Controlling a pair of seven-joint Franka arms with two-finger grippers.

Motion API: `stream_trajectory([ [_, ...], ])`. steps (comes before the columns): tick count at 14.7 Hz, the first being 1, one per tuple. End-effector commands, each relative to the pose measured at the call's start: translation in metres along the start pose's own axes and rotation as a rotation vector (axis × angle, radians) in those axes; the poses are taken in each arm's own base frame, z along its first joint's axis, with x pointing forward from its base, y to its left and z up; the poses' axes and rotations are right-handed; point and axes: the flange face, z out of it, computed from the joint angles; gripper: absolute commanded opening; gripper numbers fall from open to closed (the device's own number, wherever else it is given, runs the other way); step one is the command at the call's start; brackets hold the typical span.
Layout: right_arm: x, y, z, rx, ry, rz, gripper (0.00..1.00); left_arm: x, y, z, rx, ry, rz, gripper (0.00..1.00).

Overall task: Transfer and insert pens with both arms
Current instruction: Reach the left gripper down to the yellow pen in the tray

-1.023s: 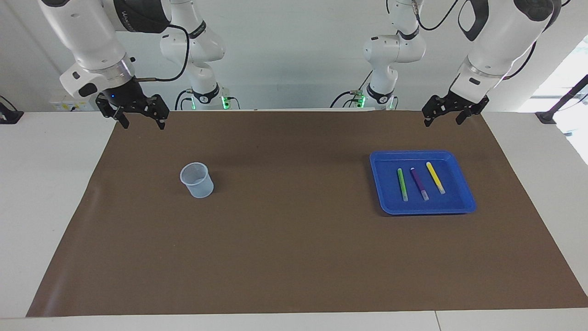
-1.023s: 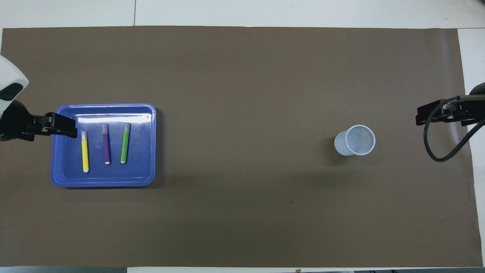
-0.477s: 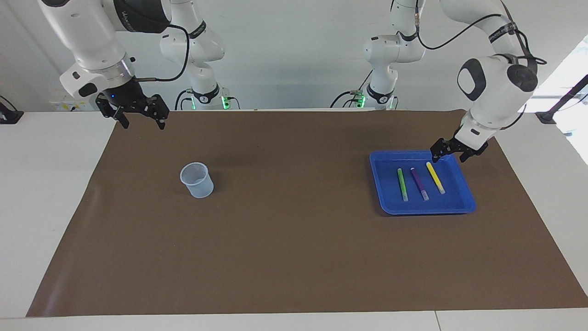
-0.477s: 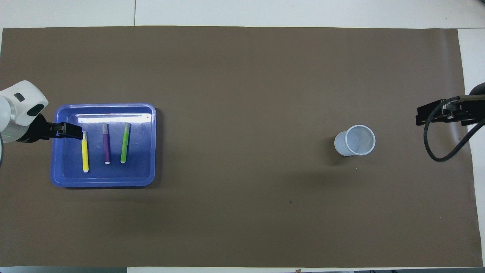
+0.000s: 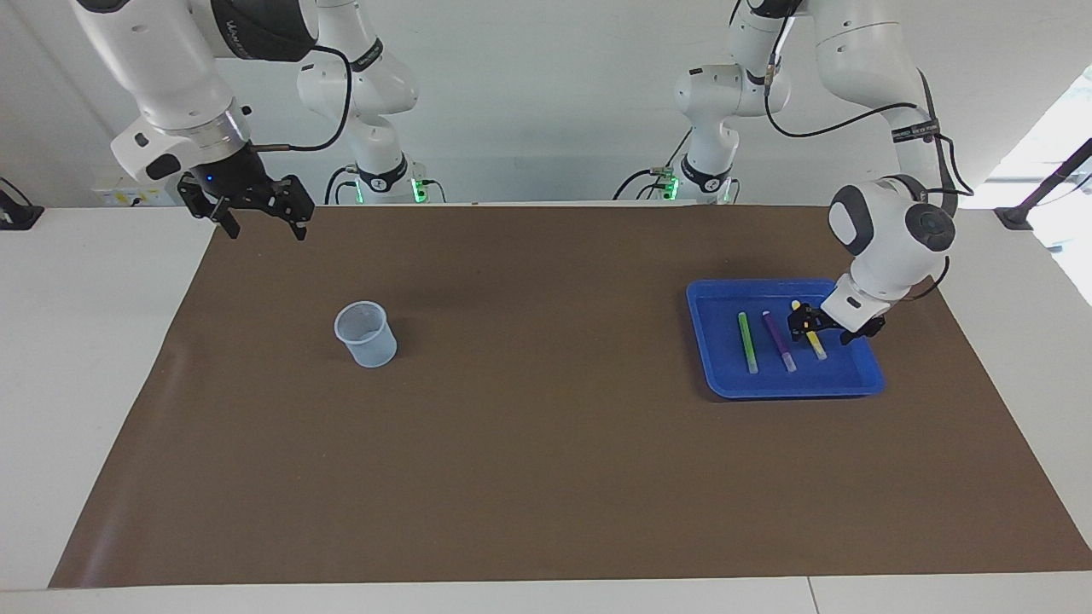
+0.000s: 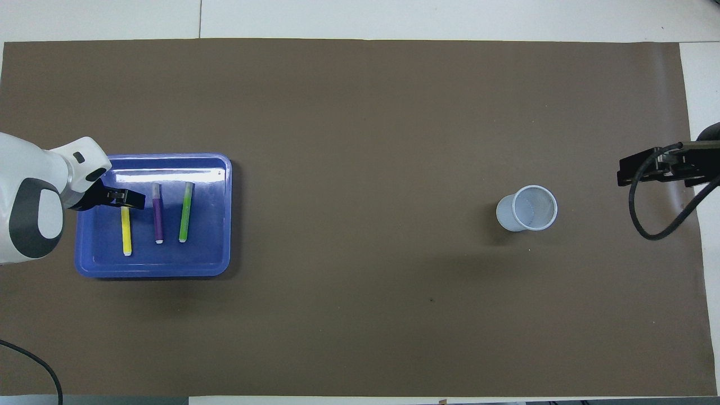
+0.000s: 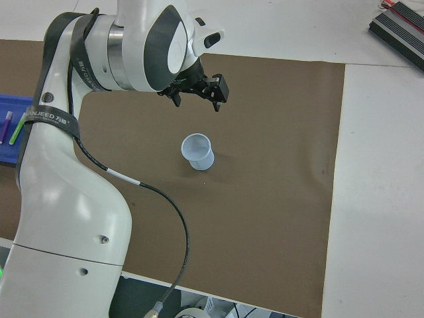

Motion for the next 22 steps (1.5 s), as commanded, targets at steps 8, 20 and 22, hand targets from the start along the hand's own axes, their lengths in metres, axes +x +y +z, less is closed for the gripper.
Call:
stream_trajectory([
  [8, -0.003, 0.004, -0.001, 0.002, -0.012, -0.017, 1.00, -0.016, -0.010, 0.016, -0.064, -0.019, -0.060, 0.83],
  [20, -0.002, 0.007, 0.000, 0.002, -0.014, -0.012, 1.00, -0.020, -0.013, 0.020, -0.066, -0.020, -0.070, 0.46],
  [22, -0.002, 0.007, 0.000, 0.002, -0.014, -0.012, 1.00, -0.020, -0.013, 0.020, -0.065, -0.018, -0.071, 0.28],
])
